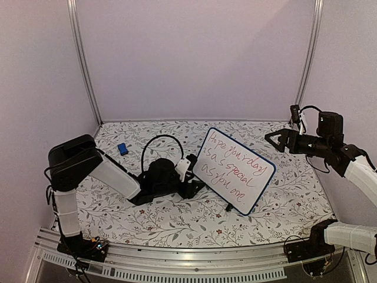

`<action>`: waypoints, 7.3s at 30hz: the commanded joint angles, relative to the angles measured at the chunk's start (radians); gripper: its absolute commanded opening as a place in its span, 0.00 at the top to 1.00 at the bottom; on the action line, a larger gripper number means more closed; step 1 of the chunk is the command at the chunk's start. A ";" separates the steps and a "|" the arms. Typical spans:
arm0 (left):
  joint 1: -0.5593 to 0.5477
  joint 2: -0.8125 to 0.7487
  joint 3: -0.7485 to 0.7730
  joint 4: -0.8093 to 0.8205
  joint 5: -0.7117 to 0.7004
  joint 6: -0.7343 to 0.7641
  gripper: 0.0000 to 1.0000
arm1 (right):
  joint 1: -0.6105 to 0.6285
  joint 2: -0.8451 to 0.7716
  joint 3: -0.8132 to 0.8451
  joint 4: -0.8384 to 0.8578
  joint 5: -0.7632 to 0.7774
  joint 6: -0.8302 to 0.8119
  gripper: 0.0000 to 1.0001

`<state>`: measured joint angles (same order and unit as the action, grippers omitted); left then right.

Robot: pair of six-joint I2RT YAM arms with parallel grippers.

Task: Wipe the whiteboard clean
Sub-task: Move the whiteboard to the center of the board, then pick up the whiteboard eraser from the center of the board, then hold the whiteboard at the whiteboard stand.

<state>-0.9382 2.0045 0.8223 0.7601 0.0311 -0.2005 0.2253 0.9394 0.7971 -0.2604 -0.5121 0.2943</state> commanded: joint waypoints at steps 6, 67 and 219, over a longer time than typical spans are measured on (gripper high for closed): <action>-0.013 -0.330 -0.167 -0.092 -0.154 -0.119 0.00 | 0.007 -0.011 -0.015 0.005 0.066 -0.011 0.01; 0.518 -0.549 0.159 -1.235 -0.415 -0.756 0.00 | 0.007 -0.100 -0.251 0.297 0.195 0.089 0.01; 0.265 -0.074 0.438 -0.235 0.399 0.163 0.94 | 0.070 -0.115 -0.340 0.305 0.059 0.083 0.15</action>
<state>-0.6601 1.9121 1.2114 0.4934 0.4587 -0.0120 0.2680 0.8356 0.4835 0.0158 -0.4606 0.3847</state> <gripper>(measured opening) 0.263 0.871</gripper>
